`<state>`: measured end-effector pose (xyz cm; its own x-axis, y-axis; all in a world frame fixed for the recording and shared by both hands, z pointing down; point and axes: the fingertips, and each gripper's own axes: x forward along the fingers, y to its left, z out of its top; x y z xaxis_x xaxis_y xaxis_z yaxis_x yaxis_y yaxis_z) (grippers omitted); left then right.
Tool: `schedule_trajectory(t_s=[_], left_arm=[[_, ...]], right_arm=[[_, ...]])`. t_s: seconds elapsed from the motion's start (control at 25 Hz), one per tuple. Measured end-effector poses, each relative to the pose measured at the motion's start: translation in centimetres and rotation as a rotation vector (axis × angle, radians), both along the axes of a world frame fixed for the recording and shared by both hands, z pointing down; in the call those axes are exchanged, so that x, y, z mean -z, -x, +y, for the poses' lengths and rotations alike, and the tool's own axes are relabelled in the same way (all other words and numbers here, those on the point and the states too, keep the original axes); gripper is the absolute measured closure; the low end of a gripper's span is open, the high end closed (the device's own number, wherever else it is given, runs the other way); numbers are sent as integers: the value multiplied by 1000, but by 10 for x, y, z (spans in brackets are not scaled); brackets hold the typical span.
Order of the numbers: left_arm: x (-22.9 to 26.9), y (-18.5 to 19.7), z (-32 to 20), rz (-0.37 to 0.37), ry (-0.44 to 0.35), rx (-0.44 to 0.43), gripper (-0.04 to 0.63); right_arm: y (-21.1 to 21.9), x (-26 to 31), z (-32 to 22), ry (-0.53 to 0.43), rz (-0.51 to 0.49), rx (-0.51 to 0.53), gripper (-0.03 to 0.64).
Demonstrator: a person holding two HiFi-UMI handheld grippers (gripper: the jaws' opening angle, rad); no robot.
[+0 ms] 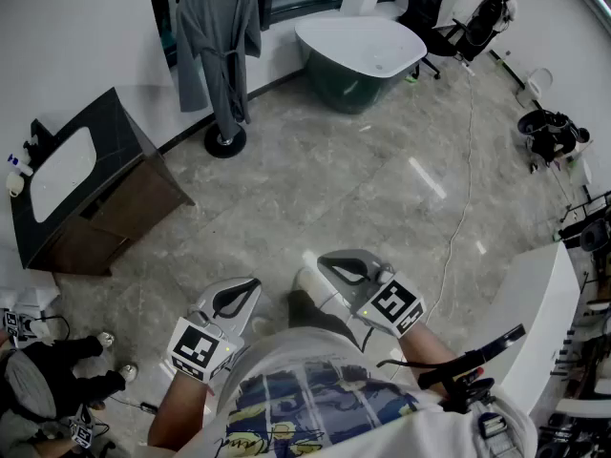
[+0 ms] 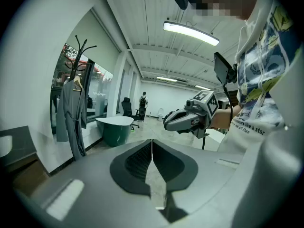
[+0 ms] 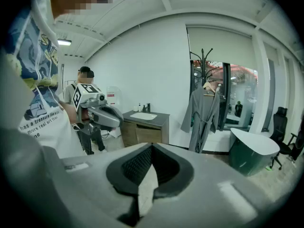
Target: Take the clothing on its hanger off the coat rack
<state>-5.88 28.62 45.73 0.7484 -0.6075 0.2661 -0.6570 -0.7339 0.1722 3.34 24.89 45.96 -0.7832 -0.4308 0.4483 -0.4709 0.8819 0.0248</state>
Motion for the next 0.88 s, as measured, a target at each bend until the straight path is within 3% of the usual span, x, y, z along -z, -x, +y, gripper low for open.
schedule_trajectory(t_s=[0.56,0.88], left_arm=[[-4,18,0,1,21,8,586],[-13,21,-63,-11,30,45,563]], right_arm=[[27,-1,-7,19,-13,24,615],[24,-5,-75,6,-37,14,589]])
